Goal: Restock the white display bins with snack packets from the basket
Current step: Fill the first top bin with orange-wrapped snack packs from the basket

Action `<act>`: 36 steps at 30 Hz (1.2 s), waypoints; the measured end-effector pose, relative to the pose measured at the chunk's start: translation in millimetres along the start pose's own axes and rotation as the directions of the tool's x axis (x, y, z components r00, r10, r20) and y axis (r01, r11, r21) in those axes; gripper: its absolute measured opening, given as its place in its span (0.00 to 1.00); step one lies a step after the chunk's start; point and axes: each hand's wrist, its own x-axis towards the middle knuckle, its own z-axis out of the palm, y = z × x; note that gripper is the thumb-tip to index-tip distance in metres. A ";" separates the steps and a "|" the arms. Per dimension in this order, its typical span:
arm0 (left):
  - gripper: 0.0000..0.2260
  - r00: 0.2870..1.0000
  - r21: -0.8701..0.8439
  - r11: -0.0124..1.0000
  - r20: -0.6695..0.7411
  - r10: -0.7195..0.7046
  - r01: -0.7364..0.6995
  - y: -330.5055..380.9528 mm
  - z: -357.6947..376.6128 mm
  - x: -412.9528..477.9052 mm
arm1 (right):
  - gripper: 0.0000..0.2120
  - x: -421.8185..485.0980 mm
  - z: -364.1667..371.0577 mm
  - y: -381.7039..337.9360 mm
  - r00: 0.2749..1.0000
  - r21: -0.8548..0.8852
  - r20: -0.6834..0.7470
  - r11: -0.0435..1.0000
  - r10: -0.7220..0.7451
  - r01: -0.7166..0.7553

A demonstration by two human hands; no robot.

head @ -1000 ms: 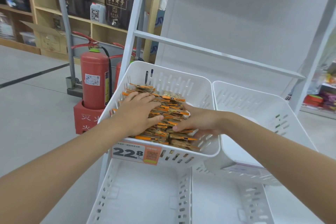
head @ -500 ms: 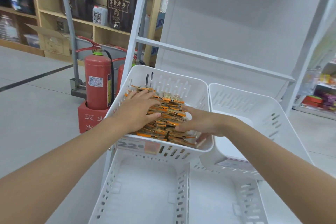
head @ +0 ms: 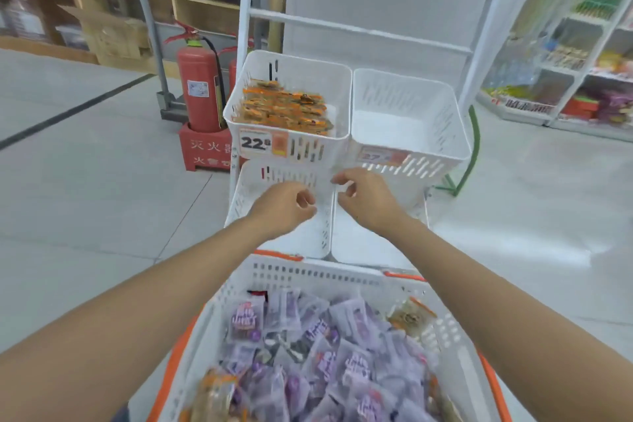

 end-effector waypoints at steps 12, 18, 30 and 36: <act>0.09 0.894 0.057 0.987 0.418 -0.162 0.152 -44.2 96.6 -151.3 | 0.13 -232.9 49.6 84.2 0.713 -0.065 0.670 0.973 0.206 -0.221; 0.08 0.889 -0.012 0.984 0.432 -0.153 0.175 -27.2 111.4 -155.7 | 0.07 -271.1 78.6 98.8 0.705 -0.065 0.690 0.984 0.164 -0.165; 0.19 0.720 -0.645 0.322 0.641 -0.265 0.693 28.5 157.8 -126.5 | 0.12 -226.1 23.1 100.1 0.814 0.626 0.481 0.523 0.325 -0.579; 0.14 0.813 -0.686 0.439 0.461 -0.355 0.580 14.9 163.1 -102.7 | 0.19 -201.4 -5.2 163.5 0.832 0.215 0.219 0.806 0.510 -0.551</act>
